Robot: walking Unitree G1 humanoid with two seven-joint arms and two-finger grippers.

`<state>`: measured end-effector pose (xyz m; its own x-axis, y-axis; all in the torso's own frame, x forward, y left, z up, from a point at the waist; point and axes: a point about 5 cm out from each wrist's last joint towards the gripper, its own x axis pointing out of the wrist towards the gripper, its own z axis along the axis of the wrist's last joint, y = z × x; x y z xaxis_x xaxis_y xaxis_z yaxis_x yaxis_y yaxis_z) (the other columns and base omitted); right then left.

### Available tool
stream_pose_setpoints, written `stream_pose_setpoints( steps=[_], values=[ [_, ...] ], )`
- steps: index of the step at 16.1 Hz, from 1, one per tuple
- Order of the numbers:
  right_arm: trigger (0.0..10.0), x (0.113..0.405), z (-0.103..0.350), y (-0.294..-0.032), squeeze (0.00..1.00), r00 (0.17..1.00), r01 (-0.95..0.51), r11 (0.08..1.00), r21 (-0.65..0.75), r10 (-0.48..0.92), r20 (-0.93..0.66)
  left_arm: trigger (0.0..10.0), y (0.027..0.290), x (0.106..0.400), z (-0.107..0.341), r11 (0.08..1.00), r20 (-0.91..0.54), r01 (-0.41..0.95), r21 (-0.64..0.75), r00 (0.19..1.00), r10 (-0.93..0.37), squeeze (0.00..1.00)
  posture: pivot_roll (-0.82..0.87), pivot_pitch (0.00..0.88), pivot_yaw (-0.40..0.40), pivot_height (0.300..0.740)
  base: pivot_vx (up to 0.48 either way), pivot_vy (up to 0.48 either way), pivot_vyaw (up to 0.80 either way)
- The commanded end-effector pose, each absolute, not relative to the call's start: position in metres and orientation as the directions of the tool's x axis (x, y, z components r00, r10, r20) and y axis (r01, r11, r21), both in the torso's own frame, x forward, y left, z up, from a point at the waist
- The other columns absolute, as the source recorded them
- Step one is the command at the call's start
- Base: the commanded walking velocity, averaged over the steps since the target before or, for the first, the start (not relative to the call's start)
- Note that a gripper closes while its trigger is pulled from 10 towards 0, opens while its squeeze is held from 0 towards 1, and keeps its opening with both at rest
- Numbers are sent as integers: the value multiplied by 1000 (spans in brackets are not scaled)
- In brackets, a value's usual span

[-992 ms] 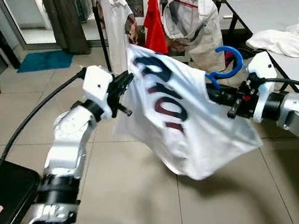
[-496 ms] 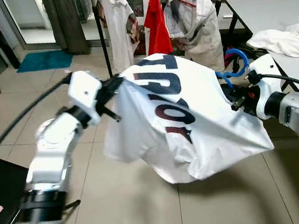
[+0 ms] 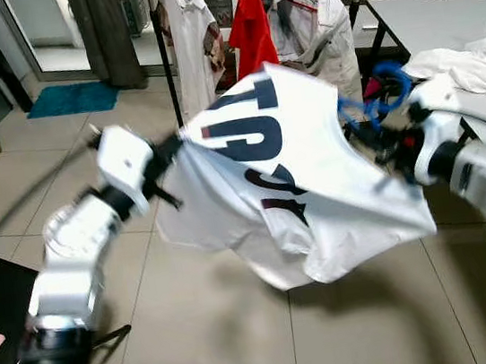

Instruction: Hang hanger

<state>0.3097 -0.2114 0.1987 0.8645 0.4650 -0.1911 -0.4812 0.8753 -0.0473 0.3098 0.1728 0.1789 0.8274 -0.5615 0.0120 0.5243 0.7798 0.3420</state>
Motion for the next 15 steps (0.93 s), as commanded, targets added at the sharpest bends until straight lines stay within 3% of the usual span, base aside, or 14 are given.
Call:
stream_pose_setpoints(
  steps=[1,4,10,11,12,14,15],
  values=[
    [10000,311,212,-217,0,888,-451,892,-43,443,-125,0,162,306,180,759,17,548,352,806,-591,0,48,0,3,740,0,0,0],
    [10000,313,218,-214,0,888,-455,890,-18,452,-83,0,143,299,163,720,-26,603,342,772,-635,0,46,0,-1,740,0,0,0],
    [10000,312,219,-208,0,876,-479,878,-1,478,-65,0,148,302,159,718,-61,578,388,794,-605,0,47,0,2,740,0,0,0],
    [10000,311,219,-208,0,874,-482,876,-6,481,-66,7059,152,304,160,735,-58,551,395,814,-578,0,47,0,2,740,0,0,0],
    [10000,311,219,-208,0,874,-483,875,-7,482,-67,10000,157,307,161,747,-57,521,413,833,-550,0,47,0,3,740,0,0,0],
    [10000,311,218,-208,0,872,-487,874,-15,484,-73,10000,159,307,163,749,-54,535,391,826,-562,0,48,0,3,740,0,0,0],
    [10000,311,218,-208,0,869,-491,871,-18,489,-75,10000,159,306,164,761,-40,548,347,819,-572,1000,47,0,4,740,0,0,0]
  ],
)
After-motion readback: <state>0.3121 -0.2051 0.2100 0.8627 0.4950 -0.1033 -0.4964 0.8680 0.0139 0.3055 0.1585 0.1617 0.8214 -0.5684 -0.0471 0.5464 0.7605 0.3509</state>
